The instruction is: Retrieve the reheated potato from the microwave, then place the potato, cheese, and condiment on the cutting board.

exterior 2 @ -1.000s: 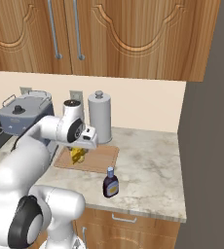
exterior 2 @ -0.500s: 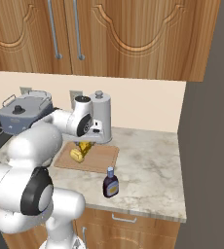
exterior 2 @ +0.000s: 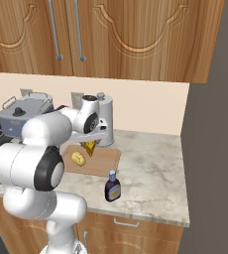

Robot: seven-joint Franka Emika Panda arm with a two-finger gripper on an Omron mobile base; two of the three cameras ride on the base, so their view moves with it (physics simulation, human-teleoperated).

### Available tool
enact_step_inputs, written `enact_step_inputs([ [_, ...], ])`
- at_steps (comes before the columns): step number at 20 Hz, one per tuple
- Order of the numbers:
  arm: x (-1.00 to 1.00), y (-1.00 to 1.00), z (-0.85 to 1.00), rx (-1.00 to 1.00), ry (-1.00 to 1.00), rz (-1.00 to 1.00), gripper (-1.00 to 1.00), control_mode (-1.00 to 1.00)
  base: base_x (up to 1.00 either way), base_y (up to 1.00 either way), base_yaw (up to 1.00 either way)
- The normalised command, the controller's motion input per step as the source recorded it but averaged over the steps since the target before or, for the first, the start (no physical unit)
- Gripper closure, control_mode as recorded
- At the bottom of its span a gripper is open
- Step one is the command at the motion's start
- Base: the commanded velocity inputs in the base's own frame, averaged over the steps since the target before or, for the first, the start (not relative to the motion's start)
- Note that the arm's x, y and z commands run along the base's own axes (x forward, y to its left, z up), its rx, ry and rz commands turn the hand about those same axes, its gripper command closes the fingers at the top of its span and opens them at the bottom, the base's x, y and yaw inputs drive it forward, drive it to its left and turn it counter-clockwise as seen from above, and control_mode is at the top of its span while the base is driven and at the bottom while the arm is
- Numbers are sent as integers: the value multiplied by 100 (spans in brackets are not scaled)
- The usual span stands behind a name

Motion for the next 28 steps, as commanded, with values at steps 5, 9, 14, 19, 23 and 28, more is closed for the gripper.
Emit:
enact_step_inputs([
  [5,23,0,-14,-8,0,12,100,-100,0,0,0],
  [9,18,0,-16,-6,1,2,100,-100,0,0,0],
  [14,12,0,-11,-2,2,0,100,-100,0,0,0],
  [19,16,0,-13,-3,5,0,100,-100,0,0,0],
  [23,14,0,-16,-3,7,0,100,-100,0,0,0],
  [28,16,1,-13,0,5,0,100,-100,0,0,0],
])
